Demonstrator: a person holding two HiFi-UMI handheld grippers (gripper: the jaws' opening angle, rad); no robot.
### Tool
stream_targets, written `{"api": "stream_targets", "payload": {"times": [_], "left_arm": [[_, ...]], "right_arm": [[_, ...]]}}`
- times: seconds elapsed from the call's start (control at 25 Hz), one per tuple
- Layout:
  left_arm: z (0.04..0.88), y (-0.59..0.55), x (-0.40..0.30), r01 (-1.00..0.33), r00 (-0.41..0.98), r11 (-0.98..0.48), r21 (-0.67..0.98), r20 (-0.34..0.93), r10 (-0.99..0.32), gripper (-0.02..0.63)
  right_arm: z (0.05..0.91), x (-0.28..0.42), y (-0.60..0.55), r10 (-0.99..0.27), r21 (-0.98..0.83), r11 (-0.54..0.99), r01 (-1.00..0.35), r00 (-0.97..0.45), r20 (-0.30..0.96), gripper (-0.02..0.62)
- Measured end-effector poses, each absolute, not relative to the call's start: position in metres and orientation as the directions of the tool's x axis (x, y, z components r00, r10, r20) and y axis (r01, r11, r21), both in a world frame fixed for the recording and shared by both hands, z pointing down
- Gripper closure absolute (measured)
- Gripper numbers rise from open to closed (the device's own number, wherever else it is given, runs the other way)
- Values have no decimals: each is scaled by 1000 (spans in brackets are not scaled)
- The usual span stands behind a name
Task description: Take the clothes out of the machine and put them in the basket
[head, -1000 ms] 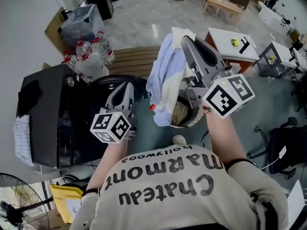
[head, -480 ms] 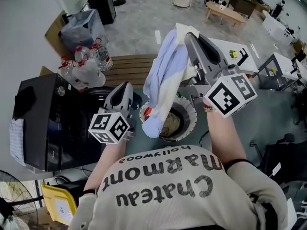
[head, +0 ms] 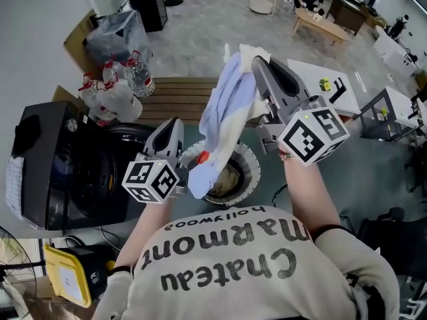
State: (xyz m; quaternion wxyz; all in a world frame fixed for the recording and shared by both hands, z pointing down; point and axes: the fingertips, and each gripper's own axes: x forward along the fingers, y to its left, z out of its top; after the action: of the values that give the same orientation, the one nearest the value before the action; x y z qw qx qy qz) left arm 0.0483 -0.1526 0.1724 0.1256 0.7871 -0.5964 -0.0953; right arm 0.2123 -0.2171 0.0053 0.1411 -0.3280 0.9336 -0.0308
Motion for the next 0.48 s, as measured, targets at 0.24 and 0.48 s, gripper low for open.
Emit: {"api": "stream_targets", "payload": {"times": [0.24, 0.48], "left_arm": [[182, -159, 68, -929, 250, -232, 289, 25, -968, 598], [212, -156, 68, -934, 233, -198, 297, 90, -968, 598]], "right_arm": [[58, 215, -230, -588, -175, 807, -564, -793, -159, 551], [132, 201, -232, -564, -238, 806, -541, -825, -32, 551]]}}
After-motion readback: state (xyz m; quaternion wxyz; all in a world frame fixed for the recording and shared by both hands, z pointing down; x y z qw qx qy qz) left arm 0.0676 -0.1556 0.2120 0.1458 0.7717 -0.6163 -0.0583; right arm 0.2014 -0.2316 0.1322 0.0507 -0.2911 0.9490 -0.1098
